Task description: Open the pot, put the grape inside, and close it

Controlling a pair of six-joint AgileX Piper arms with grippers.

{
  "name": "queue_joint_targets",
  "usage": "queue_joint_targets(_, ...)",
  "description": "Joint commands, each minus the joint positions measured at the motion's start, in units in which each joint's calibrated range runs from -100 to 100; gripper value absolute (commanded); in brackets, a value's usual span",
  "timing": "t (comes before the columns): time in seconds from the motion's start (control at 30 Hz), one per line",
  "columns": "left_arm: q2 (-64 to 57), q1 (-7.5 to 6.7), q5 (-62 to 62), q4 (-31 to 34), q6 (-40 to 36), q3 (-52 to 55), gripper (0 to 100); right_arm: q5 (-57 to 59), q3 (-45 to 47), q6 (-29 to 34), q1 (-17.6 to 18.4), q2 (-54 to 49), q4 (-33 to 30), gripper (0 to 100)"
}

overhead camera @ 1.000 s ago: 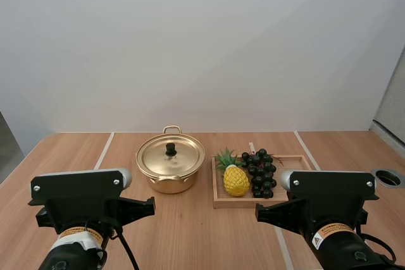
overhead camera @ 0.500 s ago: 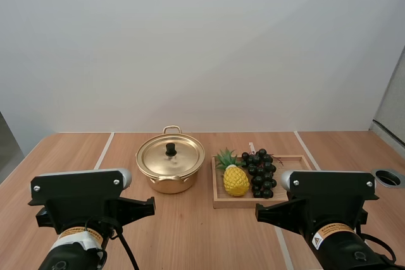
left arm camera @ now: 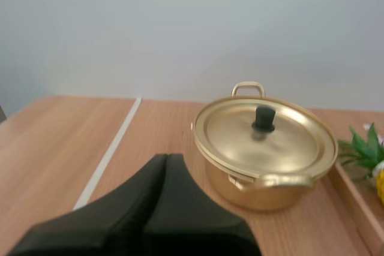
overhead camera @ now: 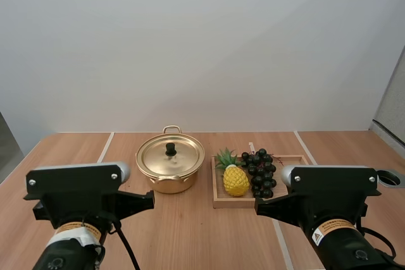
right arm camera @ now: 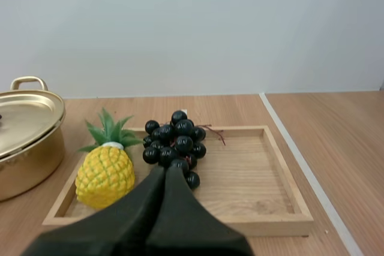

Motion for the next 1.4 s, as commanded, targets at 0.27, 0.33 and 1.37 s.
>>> queue_joint_targets(0.27, -0.26, 0.08, -2.76, 1.07, 0.84, -28.51, 0, -3.42, -27.01, 0.07, -0.22, -0.34, -0.49, 0)
queue_joint_targets(0.33, -0.26, 0.08, -2.76, 1.9, 0.84, -33.4, 0, -3.42, -31.82, 0.07, -0.22, -0.34, -0.49, 0)
queue_joint_targets(1.37, 43.36, 0.08, 15.67, 2.58, 5.28, -76.21, 0, -1.49, -72.0, -2.24, -0.22, 35.07, -2.59, 0)
